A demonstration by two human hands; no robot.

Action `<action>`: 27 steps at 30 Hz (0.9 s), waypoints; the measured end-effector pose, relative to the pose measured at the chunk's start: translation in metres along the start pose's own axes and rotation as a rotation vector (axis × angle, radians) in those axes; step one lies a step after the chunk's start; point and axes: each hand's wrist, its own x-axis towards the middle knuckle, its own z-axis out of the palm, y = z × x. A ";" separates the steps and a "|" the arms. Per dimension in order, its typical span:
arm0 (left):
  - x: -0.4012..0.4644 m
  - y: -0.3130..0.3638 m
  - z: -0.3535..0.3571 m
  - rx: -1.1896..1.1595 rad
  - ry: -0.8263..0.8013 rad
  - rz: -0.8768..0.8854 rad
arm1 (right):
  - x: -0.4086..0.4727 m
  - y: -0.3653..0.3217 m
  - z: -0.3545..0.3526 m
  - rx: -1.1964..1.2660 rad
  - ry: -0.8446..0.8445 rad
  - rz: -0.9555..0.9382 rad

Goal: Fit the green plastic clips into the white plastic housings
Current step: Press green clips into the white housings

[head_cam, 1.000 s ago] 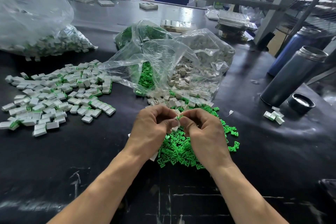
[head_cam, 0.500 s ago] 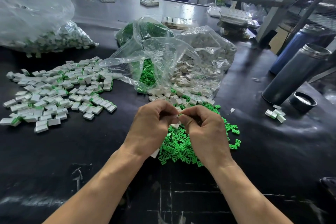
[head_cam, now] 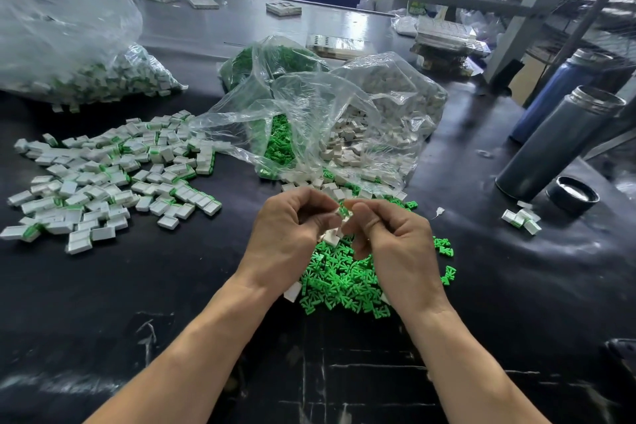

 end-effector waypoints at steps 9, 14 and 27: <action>-0.005 0.004 0.008 -0.091 -0.079 -0.017 | -0.002 -0.002 0.009 0.061 -0.085 0.272; -0.007 0.003 0.014 -0.118 -0.123 -0.021 | 0.000 0.000 0.012 0.074 -0.076 0.247; -0.010 0.004 0.017 -0.132 -0.101 -0.029 | 0.005 0.010 0.021 -0.169 0.138 0.081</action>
